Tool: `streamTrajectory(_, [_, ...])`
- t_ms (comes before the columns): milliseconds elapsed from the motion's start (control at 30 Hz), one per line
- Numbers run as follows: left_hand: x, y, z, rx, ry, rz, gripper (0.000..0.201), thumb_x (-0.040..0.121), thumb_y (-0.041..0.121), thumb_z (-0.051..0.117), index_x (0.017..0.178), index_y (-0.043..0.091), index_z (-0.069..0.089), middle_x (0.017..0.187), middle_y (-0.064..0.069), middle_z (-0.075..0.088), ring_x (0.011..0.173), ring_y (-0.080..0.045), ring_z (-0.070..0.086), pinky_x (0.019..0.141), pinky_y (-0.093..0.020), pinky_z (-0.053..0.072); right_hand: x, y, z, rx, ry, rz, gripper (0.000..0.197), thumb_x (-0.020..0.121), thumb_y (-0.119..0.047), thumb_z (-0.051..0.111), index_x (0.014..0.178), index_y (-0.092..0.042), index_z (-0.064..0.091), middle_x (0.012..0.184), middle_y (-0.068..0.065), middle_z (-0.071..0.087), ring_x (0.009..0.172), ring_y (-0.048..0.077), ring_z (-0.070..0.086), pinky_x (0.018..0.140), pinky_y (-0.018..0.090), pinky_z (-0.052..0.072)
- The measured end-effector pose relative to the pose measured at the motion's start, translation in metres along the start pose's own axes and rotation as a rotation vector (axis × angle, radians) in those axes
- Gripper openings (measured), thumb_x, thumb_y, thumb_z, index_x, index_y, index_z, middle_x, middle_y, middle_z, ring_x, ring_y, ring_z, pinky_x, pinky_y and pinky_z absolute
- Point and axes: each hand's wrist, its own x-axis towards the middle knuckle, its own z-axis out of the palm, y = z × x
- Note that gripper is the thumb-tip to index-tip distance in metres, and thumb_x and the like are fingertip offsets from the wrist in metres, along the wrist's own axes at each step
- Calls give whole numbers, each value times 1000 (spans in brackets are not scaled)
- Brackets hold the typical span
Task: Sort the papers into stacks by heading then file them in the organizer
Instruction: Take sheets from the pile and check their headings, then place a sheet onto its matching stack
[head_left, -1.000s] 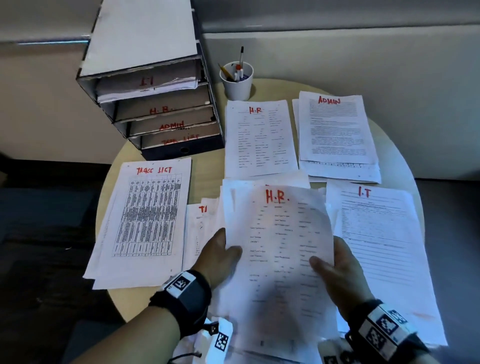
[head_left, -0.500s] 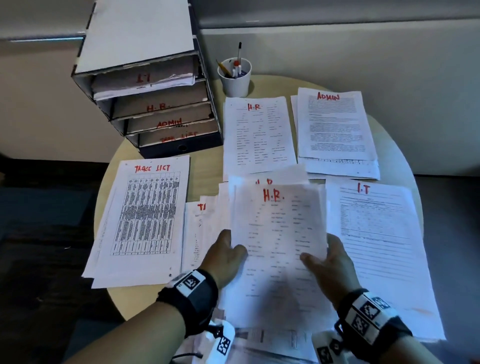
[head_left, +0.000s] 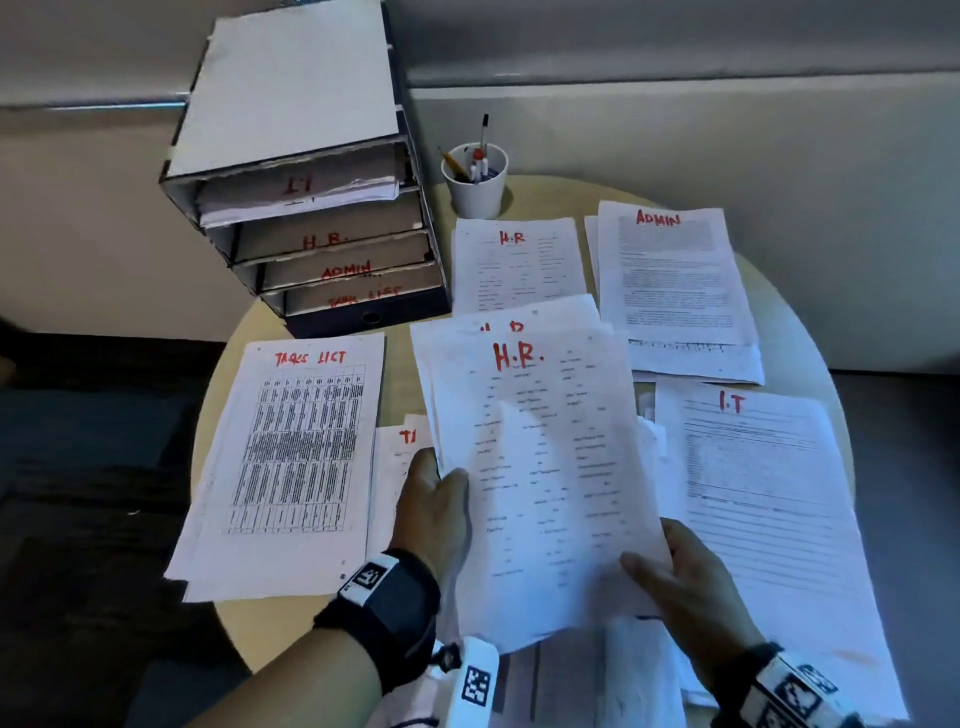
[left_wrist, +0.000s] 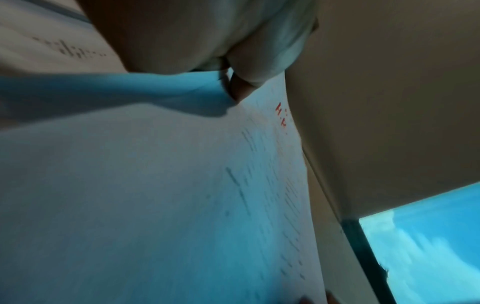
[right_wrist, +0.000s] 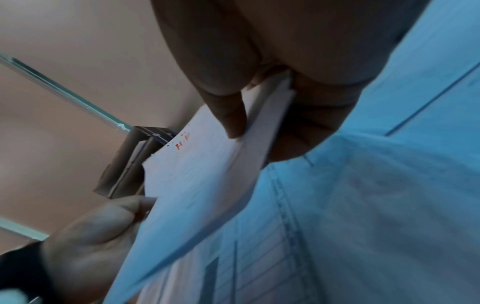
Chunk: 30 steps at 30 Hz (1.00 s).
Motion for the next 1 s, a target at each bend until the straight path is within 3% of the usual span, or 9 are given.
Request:
streamTrajectory(167, [18,25,14,-83,-44,31,20,86,28,54,102,18,60,101,-2,73,96,-24,66,84,-37,54,9,-31,6,91,112,-97,16,90,-4,60,95,-19,64,88,5,70,81,29,67,66,51,60])
streamTrajectory(333, [26,50,-3,-192,-36,43,38,81,41,53,109,17,58,87,3,63,75,-9,58,75,-29,49,63,-82,-1,375,91,23,14,96,-7,55,103,-14,64,96,4,71,74,14,71,55,30,57])
streamTrajectory(400, [18,34,-18,79,-162,41,40,83,48,54,118,27,53,103,5,65,94,-12,64,86,-34,54,93,-100,1,436,81,73,19,97,-10,54,114,-12,62,107,5,68,88,20,67,59,29,55])
streamTrajectory(500, [-1,-6,-36,830,-468,107,56,87,50,58,138,30,44,139,3,47,127,-15,47,106,-33,42,136,-123,13,412,108,90,18,97,-11,55,114,-12,61,107,8,63,91,23,60,56,26,55])
streamTrajectory(600, [-15,-30,-42,1164,-676,162,73,89,50,53,153,29,25,164,-1,12,151,-23,12,120,-42,23,174,-143,29,328,124,74,17,95,-8,55,110,-13,62,105,11,64,89,26,62,50,23,55])
streamTrajectory(700, [-15,-41,-45,1200,-690,186,77,89,47,55,155,31,19,166,0,-2,153,-22,0,121,-45,20,209,-150,45,99,108,53,18,93,-14,57,110,-12,63,110,14,67,79,27,67,60,35,60])
streamTrajectory(767, [-14,-43,-46,1193,-677,180,77,89,45,56,155,32,18,166,1,-2,152,-22,0,120,-46,21,222,-155,52,-57,30,38,36,91,-26,60,124,-12,58,118,13,65,80,30,70,70,45,62])
streamTrajectory(867, [-16,-41,-48,1183,-647,208,72,91,42,55,154,33,21,165,1,1,152,-21,3,119,-43,21,228,-161,55,-424,-14,-19,73,85,-52,64,142,-13,42,135,14,55,110,38,62,92,46,53])
streamTrajectory(1000, [-14,-31,-46,1086,-544,201,53,93,40,54,144,28,43,155,2,31,143,-22,28,114,-40,33,195,-159,34,-609,229,-201,66,88,-58,56,139,-17,43,135,15,49,120,34,53,100,44,45])
